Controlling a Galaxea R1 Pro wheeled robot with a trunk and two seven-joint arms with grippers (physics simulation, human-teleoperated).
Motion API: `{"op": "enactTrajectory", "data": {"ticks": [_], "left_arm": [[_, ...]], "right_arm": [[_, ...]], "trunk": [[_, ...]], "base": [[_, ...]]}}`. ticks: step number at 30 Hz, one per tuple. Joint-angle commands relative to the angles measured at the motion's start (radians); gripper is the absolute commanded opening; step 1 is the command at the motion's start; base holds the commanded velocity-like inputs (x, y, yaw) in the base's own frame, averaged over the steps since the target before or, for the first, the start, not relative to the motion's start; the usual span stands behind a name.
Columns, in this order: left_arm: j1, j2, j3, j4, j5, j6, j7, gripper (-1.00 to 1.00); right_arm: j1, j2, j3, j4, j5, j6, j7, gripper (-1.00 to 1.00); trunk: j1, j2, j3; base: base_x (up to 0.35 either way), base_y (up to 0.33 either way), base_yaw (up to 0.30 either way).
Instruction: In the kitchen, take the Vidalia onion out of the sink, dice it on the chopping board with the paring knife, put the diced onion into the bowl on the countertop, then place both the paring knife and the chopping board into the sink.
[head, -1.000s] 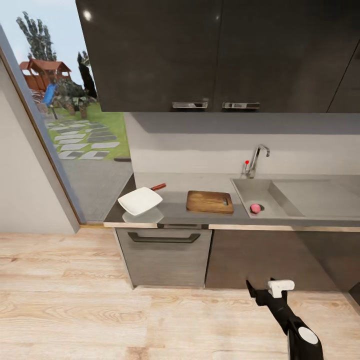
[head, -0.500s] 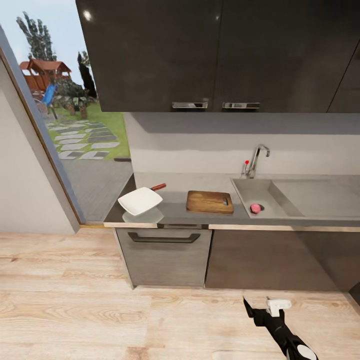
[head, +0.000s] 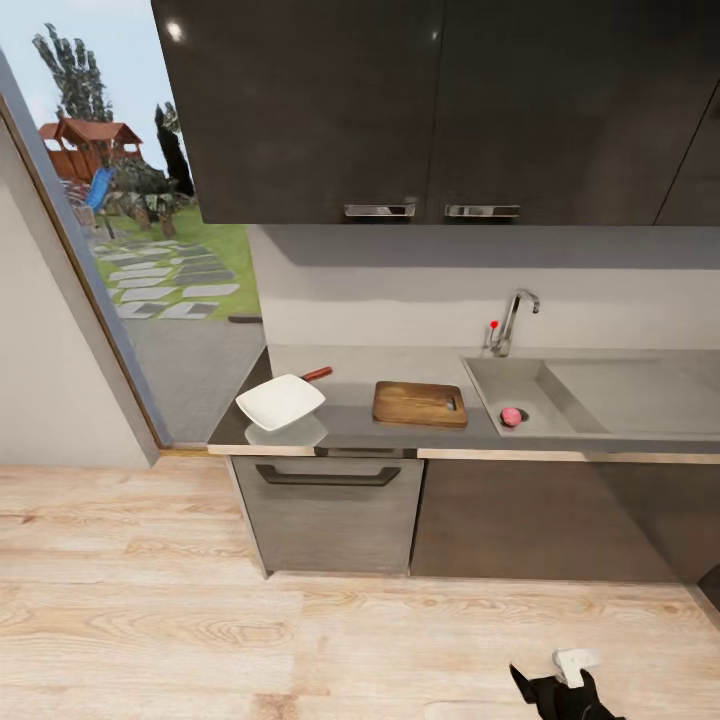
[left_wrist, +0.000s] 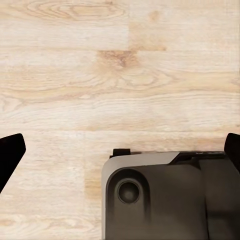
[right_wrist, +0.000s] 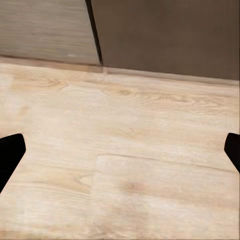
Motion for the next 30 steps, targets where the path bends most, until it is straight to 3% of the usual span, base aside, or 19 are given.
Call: {"op": "enactTrajectory", "data": {"ticks": [1, 2, 5, 8, 15, 19, 21, 25, 28, 30], "left_arm": [[0.0, 0.0, -0.001, -0.001, 0.0, -0.002, 0.003, 1.0], [0.0, -0.001, 0.0, -0.001, 0.001, -0.002, 0.014, 1.0], [0.0, -0.001, 0.0, 0.0, 0.002, -0.002, 0.044, 1.0], [0.0, -0.002, 0.0, 0.0, 0.004, -0.002, 0.073, 1.0], [0.0, -0.003, 0.0, 0.0, 0.005, -0.002, 0.084, 1.0], [0.0, -0.002, 0.001, 0.0, 0.006, -0.001, 0.085, 1.0], [0.0, -0.001, 0.001, 0.0, 0.006, 0.0, 0.086, 1.0], [0.0, -0.001, 0.001, 0.0, 0.006, -0.001, 0.086, 1.0], [0.0, -0.001, 0.002, 0.0, 0.006, 0.0, 0.086, 1.0], [0.0, -0.001, 0.002, 0.0, 0.006, 0.0, 0.086, 1.0]], "right_arm": [[-0.001, -0.014, -0.009, 0.035, 0.016, -0.005, -0.01, 1.0], [0.003, -0.037, -0.008, 0.1, 0.029, -0.012, -0.046, 1.0], [0.028, -0.062, -0.006, 0.189, 0.043, -0.039, -0.107, 1.0], [0.088, -0.071, -0.003, 0.241, 0.051, -0.067, -0.151, 1.0], [0.216, -0.068, 0.0, 0.262, 0.054, -0.073, -0.177, 1.0], [0.261, -0.043, 0.0, 0.263, 0.054, -0.063, -0.206, 1.0], [0.268, -0.032, 0.0, 0.263, 0.053, -0.045, -0.264, 1.0], [0.274, 0.011, -0.002, 0.262, 0.05, 0.002, -0.502, 1.0], [0.275, 0.026, -0.003, 0.262, 0.048, 0.009, -0.589, 1.0], [0.275, 0.028, -0.003, 0.262, 0.048, 0.01, -0.605, 1.0]], "trunk": [[0.001, -0.002, -0.002], [0.001, -0.002, -0.002], [0.001, -0.002, -0.002], [0.001, -0.002, -0.002], [0.001, -0.002, -0.002], [0.001, -0.002, -0.002], [0.001, -0.002, -0.002], [0.001, -0.002, -0.002], [0.001, -0.002, -0.002], [0.001, -0.002, -0.002]], "base": [[0.0, 0.0, 0.0], [0.0, 0.0, 0.0], [0.0, 0.0, 0.0], [0.0, 0.0, 0.0], [0.0, 0.0, 0.0], [0.0, 0.0, 0.0], [0.0, 0.0, 0.0], [0.0, 0.0, 0.0], [0.0, 0.0, 0.0], [0.0, 0.0, 0.0]]}}
